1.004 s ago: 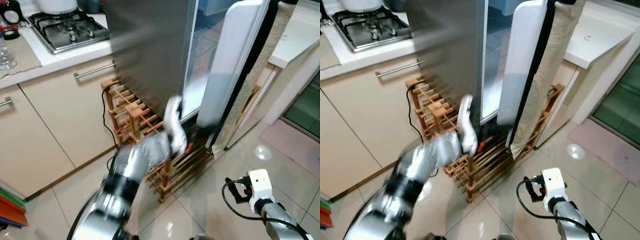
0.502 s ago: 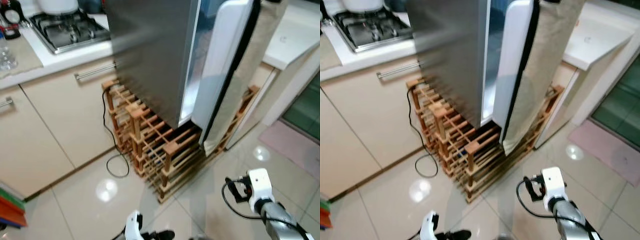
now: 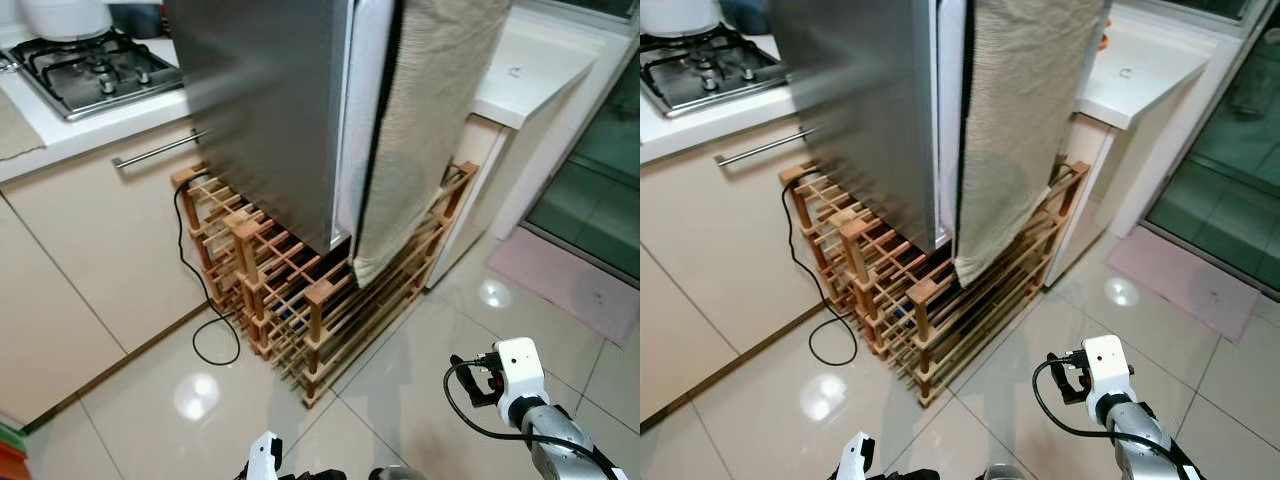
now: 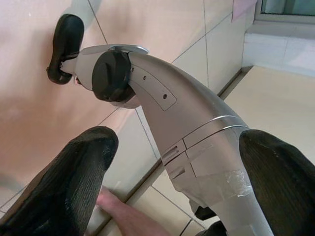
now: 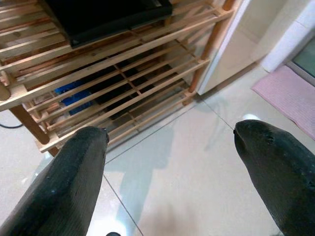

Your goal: Restocking fridge

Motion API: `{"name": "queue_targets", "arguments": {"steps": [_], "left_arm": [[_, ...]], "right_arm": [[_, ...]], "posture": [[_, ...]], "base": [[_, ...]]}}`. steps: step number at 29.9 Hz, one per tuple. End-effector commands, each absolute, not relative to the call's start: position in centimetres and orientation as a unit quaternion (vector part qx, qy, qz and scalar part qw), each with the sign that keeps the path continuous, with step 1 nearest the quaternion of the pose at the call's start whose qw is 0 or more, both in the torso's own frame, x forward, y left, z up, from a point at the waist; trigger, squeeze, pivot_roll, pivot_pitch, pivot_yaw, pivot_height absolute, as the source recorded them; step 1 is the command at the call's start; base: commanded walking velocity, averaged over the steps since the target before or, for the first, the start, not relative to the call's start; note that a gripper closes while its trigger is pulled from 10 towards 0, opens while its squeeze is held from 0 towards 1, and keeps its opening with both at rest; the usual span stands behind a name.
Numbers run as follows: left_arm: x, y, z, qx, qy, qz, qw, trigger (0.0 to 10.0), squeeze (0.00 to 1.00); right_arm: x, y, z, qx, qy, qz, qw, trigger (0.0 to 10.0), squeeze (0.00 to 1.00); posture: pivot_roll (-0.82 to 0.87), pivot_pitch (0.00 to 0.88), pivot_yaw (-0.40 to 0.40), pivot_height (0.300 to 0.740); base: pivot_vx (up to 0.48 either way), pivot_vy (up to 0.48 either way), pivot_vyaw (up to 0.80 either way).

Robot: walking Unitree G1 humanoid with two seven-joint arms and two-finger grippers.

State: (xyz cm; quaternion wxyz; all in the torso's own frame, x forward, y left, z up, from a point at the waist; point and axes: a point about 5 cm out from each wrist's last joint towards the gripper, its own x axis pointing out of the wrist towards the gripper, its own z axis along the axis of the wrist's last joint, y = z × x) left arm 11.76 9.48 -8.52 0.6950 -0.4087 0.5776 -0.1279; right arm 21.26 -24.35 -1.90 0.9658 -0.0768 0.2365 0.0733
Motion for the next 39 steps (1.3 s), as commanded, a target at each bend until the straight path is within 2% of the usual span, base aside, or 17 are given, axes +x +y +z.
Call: {"name": "queue_targets", "arguments": {"steps": [1,39], "left_arm": [[26.85,-10.11,32.67,-0.277,-0.049,-0.680,0.677,10.0,0.00],[26.98,-9.85,32.71,-0.276,-0.040,-0.679,0.679,10.0,0.00]], "right_arm": [[21.21,-24.68,-1.71,-0.080,0.233,0.069,0.967,10.0,0.00],[21.23,-24.75,-1.86,-0.079,0.241,0.069,0.965,10.0,0.00]], "posture": [[-0.15,0.000,0.014,0.730],[-0.15,0.000,0.000,0.730]], "base": [[0.000,0.000,0.00],[0.000,0.000,0.00]]}}
